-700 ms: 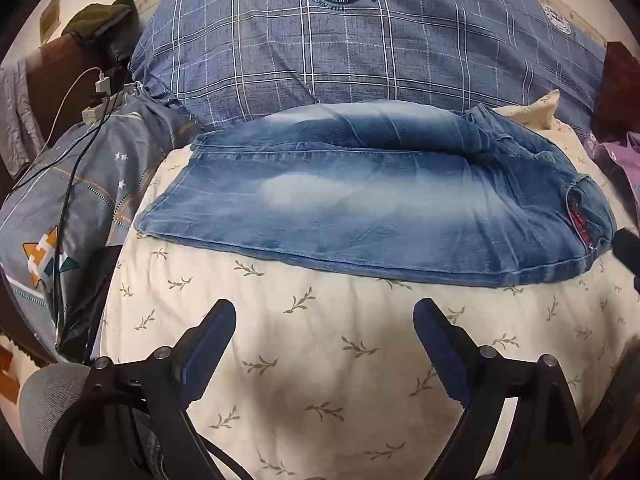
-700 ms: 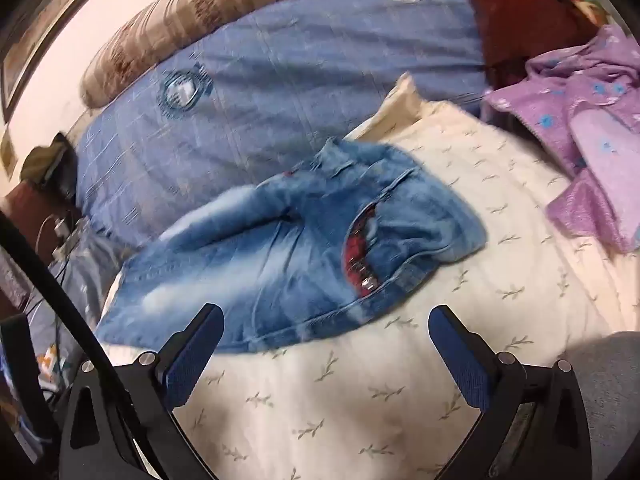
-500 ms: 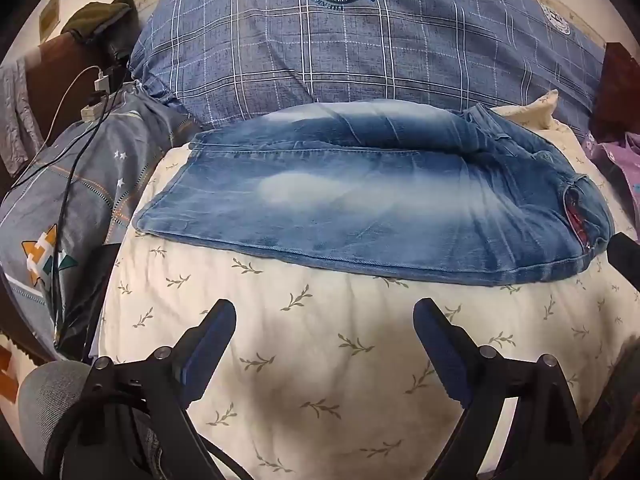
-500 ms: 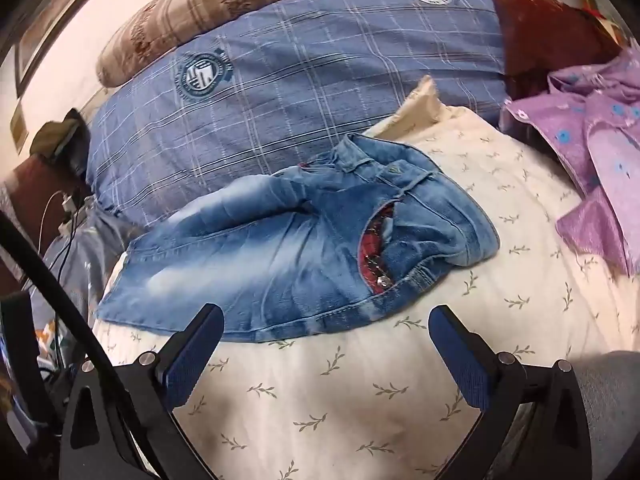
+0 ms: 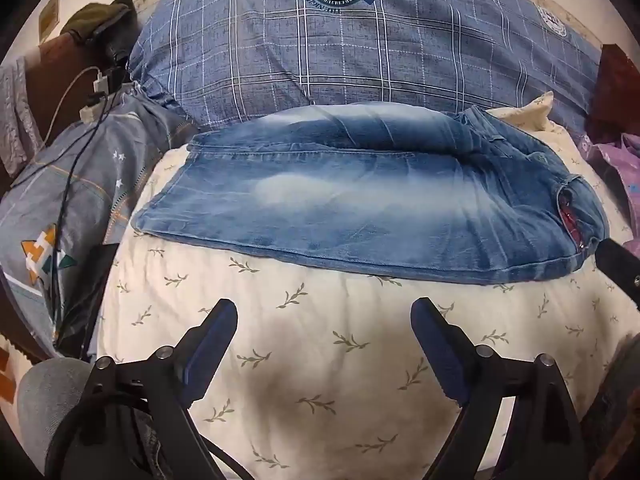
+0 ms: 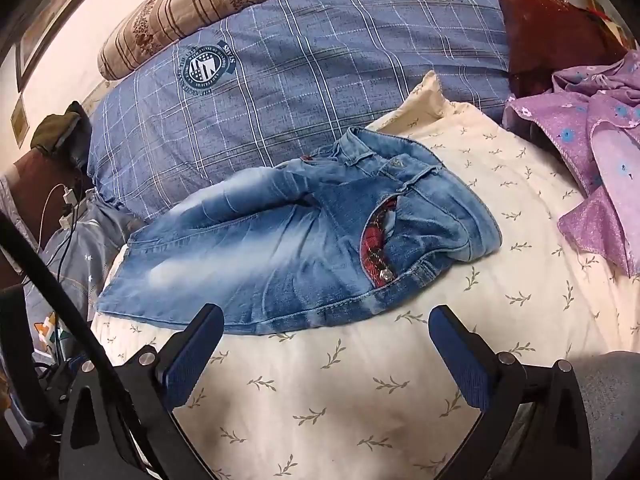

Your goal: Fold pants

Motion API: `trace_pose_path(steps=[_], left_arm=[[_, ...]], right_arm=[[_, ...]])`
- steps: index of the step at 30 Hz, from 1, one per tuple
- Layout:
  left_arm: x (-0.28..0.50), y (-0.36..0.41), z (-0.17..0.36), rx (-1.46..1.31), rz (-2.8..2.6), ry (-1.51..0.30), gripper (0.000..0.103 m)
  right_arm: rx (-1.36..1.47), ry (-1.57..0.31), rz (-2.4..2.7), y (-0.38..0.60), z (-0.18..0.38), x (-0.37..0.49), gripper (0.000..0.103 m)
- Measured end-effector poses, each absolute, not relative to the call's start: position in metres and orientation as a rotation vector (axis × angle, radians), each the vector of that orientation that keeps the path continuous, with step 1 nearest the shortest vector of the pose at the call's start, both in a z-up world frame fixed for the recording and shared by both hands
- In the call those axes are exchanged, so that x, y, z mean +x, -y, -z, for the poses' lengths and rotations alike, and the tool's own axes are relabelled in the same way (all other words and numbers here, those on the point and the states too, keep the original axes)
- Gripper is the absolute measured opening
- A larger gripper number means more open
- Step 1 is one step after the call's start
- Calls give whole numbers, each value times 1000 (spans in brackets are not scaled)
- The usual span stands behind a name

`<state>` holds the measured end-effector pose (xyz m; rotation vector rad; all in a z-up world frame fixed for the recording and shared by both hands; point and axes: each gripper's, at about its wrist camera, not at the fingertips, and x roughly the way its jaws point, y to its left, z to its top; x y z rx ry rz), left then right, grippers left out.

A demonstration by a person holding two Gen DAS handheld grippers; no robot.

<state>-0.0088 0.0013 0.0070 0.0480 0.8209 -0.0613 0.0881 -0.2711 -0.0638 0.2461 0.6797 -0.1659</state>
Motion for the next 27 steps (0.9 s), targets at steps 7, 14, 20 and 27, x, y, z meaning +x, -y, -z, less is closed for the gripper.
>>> trace_pose_path(steps=[7, 14, 20, 27], left_arm=[[-6, -5, -7, 17, 92, -828, 89], [-8, -3, -6, 6, 119, -832, 88], [-19, 0, -5, 25, 113, -818, 88], [-33, -2, -6, 25, 114, -813, 88]], right_arm=[[259, -693, 156, 273, 64, 90, 102], [271, -689, 162, 277, 61, 89, 102], [272, -690, 152, 278, 59, 87, 101], [277, -683, 159, 281, 56, 83, 99]])
